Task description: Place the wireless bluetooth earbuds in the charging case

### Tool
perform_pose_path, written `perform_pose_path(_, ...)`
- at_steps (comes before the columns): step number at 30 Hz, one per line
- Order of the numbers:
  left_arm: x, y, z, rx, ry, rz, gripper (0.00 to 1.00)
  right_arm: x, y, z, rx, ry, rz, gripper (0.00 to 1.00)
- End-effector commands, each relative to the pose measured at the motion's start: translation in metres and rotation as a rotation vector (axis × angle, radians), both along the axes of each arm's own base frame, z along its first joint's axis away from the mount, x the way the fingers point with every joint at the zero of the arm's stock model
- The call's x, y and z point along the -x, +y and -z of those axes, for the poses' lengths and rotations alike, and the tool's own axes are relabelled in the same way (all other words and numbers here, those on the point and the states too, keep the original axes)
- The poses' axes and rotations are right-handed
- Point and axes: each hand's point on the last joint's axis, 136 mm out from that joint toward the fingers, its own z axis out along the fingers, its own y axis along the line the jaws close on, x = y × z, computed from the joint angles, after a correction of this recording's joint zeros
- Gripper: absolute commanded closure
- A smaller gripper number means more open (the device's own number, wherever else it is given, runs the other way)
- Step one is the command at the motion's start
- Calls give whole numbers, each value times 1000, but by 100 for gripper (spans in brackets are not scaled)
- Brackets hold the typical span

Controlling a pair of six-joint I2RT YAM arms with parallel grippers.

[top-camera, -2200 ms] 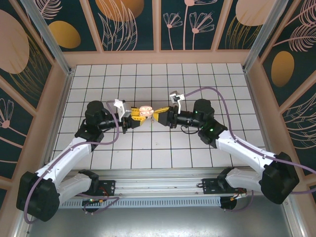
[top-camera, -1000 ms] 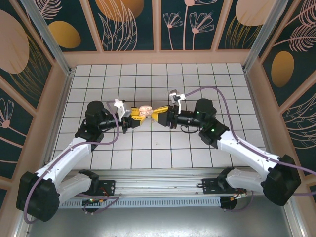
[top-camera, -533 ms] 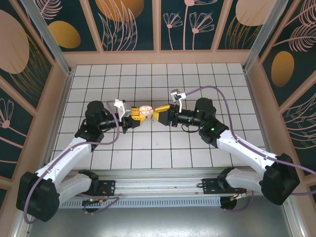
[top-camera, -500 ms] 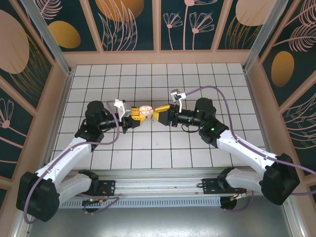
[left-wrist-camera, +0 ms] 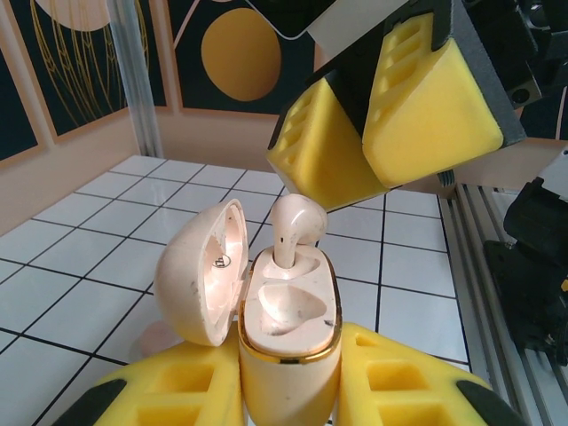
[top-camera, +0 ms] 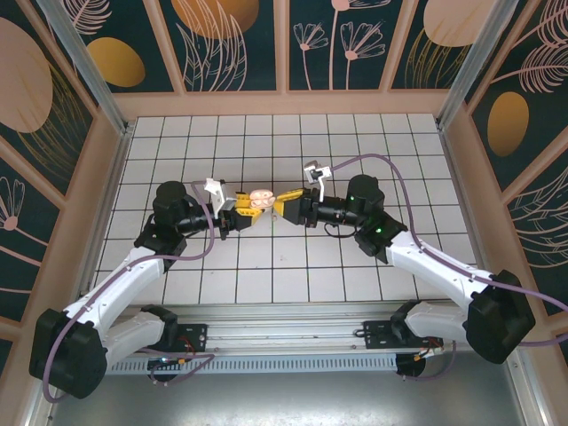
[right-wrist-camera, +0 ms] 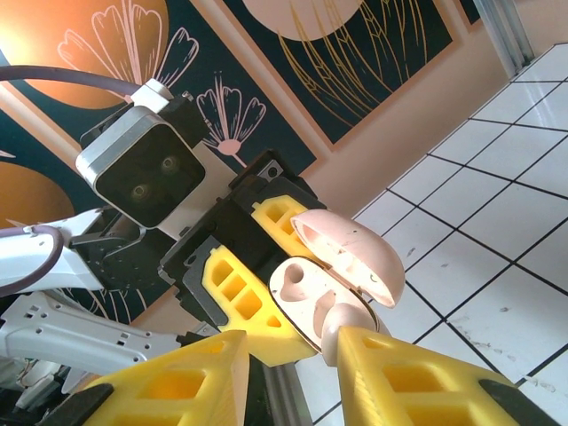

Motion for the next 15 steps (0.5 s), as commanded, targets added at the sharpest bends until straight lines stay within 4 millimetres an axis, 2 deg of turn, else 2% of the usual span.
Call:
perform_pose_path(1,6,-1,-14,16,-55,27,76,10,8,-16,-39,-32,-56,70)
perform_pose_path(15,6,-1,-15,16,-59,23,76,13,11,-16,-39,-28,-56,75)
